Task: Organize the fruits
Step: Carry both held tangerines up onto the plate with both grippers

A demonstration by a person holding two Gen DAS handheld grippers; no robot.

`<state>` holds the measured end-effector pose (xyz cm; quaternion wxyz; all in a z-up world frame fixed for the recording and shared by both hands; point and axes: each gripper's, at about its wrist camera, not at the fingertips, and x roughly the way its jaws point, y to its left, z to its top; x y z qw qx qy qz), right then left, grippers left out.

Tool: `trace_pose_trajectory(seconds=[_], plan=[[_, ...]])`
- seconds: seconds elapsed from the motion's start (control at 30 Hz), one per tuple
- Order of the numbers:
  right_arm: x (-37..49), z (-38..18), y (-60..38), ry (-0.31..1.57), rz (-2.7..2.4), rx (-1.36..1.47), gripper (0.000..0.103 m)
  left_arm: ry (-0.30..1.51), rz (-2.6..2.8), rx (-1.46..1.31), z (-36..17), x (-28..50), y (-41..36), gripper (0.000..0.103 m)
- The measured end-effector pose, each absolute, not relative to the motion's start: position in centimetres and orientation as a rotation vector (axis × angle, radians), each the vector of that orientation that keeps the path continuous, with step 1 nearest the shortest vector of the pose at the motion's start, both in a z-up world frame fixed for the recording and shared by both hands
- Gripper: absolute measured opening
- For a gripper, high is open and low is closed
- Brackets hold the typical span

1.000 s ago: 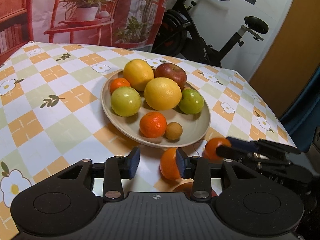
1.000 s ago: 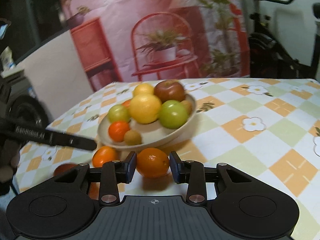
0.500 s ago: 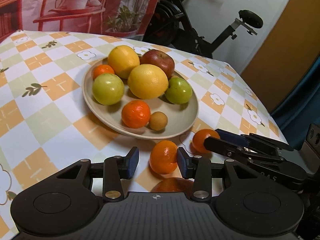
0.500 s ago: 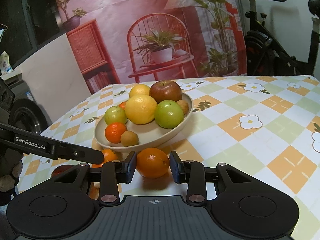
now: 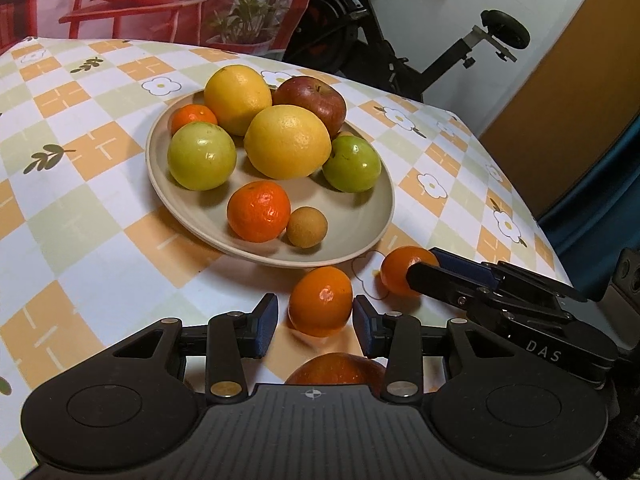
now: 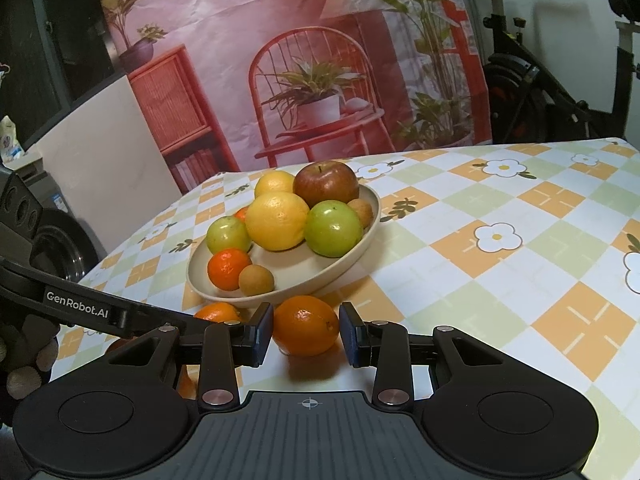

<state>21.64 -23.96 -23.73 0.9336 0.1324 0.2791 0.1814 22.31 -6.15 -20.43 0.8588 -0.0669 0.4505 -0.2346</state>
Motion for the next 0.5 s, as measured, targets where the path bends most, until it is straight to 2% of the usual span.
trace_pose_trajectory(seconds=[0.13,0.2,0.5], plan=[[21.6,-23.7,-24.0,0.572,0.371,0.272,0.033,0.939,-0.499,-0.124,-20.4,22.5,-6.5,0.042],[21.7,-23.7,-24.0,0.572,0.371,0.274,0.033,0.934,-0.502,-0.097,-20.3,22.4,-6.8,0.037],[21.7,-23.8,-24.0,0.569,0.373,0.282,0.033,0.832,-0.485,-0.092,-18.7,20.7,-5.4,0.037]])
